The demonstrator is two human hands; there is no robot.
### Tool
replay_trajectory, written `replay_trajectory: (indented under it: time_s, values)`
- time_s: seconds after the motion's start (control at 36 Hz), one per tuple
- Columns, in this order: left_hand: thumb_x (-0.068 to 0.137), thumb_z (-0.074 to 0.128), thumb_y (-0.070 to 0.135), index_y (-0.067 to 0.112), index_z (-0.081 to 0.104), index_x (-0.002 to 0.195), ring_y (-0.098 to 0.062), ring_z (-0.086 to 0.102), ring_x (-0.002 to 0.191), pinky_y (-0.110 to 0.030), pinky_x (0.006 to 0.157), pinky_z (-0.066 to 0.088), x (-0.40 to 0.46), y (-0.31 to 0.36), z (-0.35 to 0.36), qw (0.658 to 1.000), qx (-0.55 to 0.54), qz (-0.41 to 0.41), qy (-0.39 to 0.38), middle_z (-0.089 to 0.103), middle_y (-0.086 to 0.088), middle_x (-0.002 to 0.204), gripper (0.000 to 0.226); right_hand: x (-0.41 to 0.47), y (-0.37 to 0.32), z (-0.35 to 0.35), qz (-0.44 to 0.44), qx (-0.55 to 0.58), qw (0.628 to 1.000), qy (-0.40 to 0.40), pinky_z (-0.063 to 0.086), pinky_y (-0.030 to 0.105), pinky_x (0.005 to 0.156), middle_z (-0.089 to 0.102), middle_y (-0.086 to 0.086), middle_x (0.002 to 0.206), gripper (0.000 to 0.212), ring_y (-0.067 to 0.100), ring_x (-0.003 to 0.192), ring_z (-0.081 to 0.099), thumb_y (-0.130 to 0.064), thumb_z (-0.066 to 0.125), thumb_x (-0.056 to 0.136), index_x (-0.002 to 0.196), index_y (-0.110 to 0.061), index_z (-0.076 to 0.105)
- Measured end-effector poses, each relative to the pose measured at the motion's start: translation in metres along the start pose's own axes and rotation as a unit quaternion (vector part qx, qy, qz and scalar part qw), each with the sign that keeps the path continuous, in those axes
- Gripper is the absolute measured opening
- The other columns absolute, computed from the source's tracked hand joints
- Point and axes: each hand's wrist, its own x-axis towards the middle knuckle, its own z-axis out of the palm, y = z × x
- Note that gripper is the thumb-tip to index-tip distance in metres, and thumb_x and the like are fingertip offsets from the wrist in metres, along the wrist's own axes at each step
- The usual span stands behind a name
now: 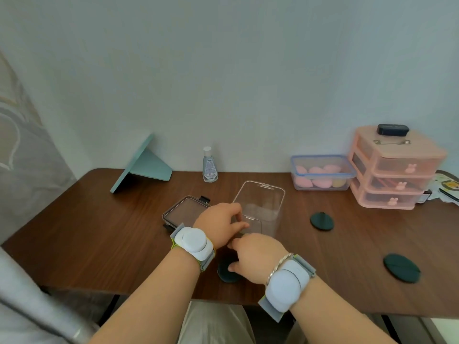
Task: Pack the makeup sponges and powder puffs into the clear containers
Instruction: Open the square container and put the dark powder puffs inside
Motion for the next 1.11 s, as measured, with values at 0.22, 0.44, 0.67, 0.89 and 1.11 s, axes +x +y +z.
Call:
replay_trajectory:
  time_s: [0.22, 0.44, 0.67, 0.89, 1.11]
  values:
    - [0.090, 0.062, 0.038, 0.016, 0.061, 0.091, -0.018, 0.057, 0.087, -0.035, 0.077, 0.048, -0.002, 0.001, 0.006, 0.999, 0.014, 0.014, 0.040, 0.062, 0.000, 0.093, 0.022, 0.006, 0.001, 0.003, -0.011, 0.029, 0.999, -0.011, 0.046, 0.037, 0.090, 0.054, 0.008, 0.125, 0.044, 0.026, 0.108, 0.055, -0.036, 0.058, 0.092, 0.131, -0.016, 0.052]
    - [0.096, 0.054, 0.026, 0.009, 0.062, 0.098, -0.029, 0.056, 0.109, -0.038, 0.084, 0.047, -0.008, -0.012, -0.005, 0.988, 0.094, 0.032, 0.118, 0.060, -0.008, 0.126, 0.019, -0.011, 0.001, -0.014, -0.020, 0.066, 0.996, 0.055, 0.043, 0.027, 0.076, 0.057, 0.002, 0.109, 0.029, 0.018, 0.094, 0.057, -0.036, 0.052, 0.095, 0.117, -0.019, 0.062]
    - [0.078, 0.073, 0.002, 0.006, 0.068, 0.085, -0.038, 0.067, 0.087, -0.037, 0.064, 0.054, -0.024, -0.006, -0.029, 0.965, 0.164, 0.034, 0.202, 0.066, -0.015, 0.126, 0.010, -0.045, 0.003, -0.078, 0.044, 0.141, 0.951, 0.271, 0.049, 0.031, 0.079, 0.067, -0.011, 0.093, 0.020, 0.011, 0.091, 0.059, -0.042, 0.056, 0.088, 0.101, -0.030, 0.065]
    - [0.064, 0.087, 0.004, 0.014, 0.070, 0.086, -0.032, 0.071, 0.083, -0.033, 0.048, 0.054, -0.037, -0.002, -0.028, 0.958, 0.216, 0.056, 0.180, 0.068, -0.010, 0.124, 0.030, -0.021, 0.020, -0.062, 0.156, 0.095, 0.938, 0.296, 0.045, 0.029, 0.070, 0.067, -0.002, 0.107, 0.030, 0.022, 0.098, 0.062, -0.037, 0.049, 0.095, 0.122, -0.026, 0.054]
    - [0.067, 0.084, 0.006, 0.018, 0.070, 0.090, -0.030, 0.071, 0.086, -0.034, 0.048, 0.056, -0.043, 0.010, -0.037, 0.956, 0.215, 0.072, 0.186, 0.067, -0.006, 0.126, 0.030, 0.003, 0.020, -0.041, 0.192, -0.001, 0.953, 0.233, 0.039, 0.028, 0.063, 0.067, 0.001, 0.099, 0.022, 0.021, 0.090, 0.065, -0.026, 0.046, 0.096, 0.108, -0.021, 0.063]
